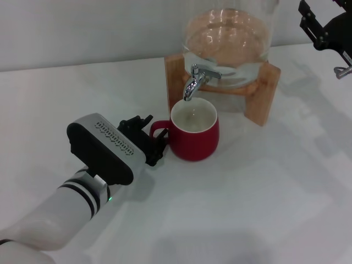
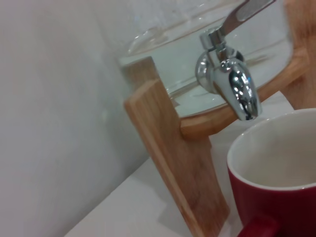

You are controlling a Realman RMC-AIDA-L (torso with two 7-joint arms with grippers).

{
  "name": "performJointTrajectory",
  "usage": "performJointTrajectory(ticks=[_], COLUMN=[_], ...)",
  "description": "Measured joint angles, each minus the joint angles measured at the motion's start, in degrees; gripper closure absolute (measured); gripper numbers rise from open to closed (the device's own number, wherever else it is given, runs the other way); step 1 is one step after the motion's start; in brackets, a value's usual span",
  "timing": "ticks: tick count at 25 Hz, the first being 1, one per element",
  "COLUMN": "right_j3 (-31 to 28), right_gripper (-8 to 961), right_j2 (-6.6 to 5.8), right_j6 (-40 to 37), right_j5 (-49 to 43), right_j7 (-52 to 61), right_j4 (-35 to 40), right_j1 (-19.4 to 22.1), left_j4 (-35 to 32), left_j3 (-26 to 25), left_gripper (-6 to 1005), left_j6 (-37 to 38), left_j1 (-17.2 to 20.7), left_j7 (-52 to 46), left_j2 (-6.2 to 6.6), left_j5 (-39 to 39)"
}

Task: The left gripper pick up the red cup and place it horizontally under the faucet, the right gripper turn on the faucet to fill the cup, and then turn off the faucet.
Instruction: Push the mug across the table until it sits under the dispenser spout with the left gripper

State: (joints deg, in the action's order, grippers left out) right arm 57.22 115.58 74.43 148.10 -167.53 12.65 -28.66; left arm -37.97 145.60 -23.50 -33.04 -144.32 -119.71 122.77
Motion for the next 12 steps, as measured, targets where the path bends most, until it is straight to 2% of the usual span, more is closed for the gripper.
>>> performJointTrajectory(ticks=[12], right_j3=[0.0], right_gripper=[320], right_j2=[-0.05], right_j6=[0.1], right_j5=[0.0], right_j7=[0.02], right_j4=[0.01], right_j1=[0.35], left_j4=[-1.27], left_j3=[-0.05], left_gripper=[578], left_j6=[0.11], left_j1=[0.02], left_j7=[0.69], left_j2=[0.0], left_j5=[0.11])
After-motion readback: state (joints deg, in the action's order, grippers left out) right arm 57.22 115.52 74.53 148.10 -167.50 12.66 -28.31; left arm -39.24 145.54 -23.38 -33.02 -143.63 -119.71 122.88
